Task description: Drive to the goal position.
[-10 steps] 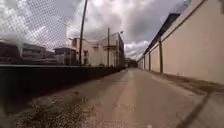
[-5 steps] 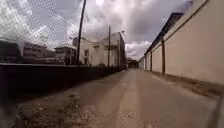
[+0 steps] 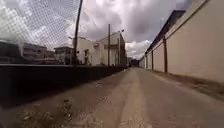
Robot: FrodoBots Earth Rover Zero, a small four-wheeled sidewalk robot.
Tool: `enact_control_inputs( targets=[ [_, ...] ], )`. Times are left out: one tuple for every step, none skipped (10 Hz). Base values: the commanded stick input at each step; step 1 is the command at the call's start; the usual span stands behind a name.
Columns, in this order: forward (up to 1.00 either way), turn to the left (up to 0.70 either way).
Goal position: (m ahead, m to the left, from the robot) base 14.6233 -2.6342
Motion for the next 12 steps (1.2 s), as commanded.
enact_control_inputs(
  targets=[
    [0.60, -0.02],
    [0.60, -0.02],
    [0.60, -0.02],
    [0.60, -0.02],
    [0.60, -0.02],
    [0.60, -0.02],
    [0.60, -0.02],
    [0.60, -0.02],
    [0.60, -0.02],
    [0.60, -0.02],
    [0.60, -0.02],
    [0.60, -0.02]
  ],
)
